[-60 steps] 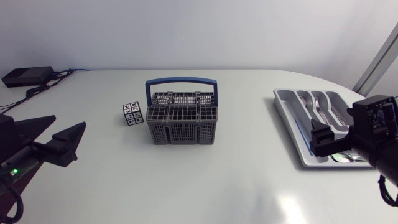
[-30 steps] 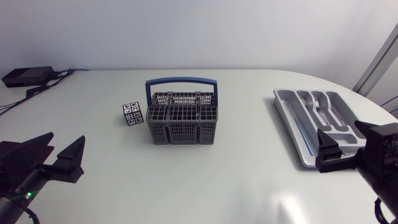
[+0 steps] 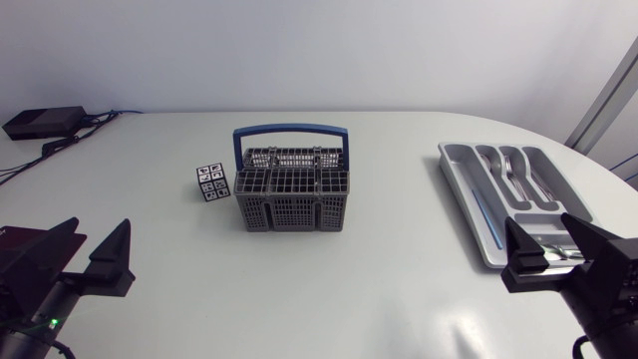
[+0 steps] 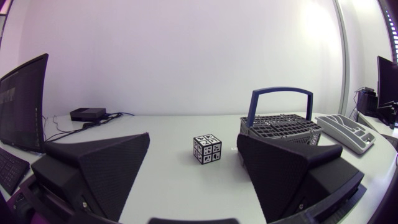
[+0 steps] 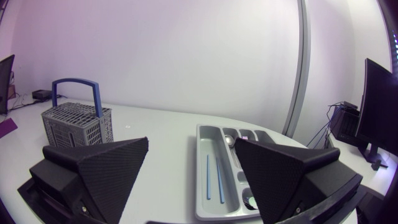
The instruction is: Transfer all utensils from the basket to the drawer tray.
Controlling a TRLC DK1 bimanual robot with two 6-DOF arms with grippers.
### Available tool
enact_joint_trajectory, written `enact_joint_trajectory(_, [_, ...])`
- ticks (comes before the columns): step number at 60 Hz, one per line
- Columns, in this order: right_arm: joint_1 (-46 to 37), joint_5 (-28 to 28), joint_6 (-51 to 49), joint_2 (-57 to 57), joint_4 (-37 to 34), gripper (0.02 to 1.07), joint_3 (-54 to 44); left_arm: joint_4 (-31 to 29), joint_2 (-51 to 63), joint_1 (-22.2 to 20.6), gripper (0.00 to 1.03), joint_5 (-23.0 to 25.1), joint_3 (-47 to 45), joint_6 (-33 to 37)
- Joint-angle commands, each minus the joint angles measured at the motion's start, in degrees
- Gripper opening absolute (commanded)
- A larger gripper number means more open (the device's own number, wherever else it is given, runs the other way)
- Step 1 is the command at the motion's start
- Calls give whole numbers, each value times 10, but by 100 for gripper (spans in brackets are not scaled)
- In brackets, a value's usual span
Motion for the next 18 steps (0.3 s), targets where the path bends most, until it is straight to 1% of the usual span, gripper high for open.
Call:
enact_joint_trajectory(1, [-10, -12, 36, -26, 15, 102, -29, 0, -4, -4, 98, -3, -25, -12])
enact_joint_trajectory(4, [-14, -19, 46, -40, 19, 102, -40, 0, -4, -4, 98, -3, -25, -12])
enact_joint_trajectory(18, [-14, -19, 46, -40, 19, 102, -40, 0, -4, -4, 98, -3, -25, -12])
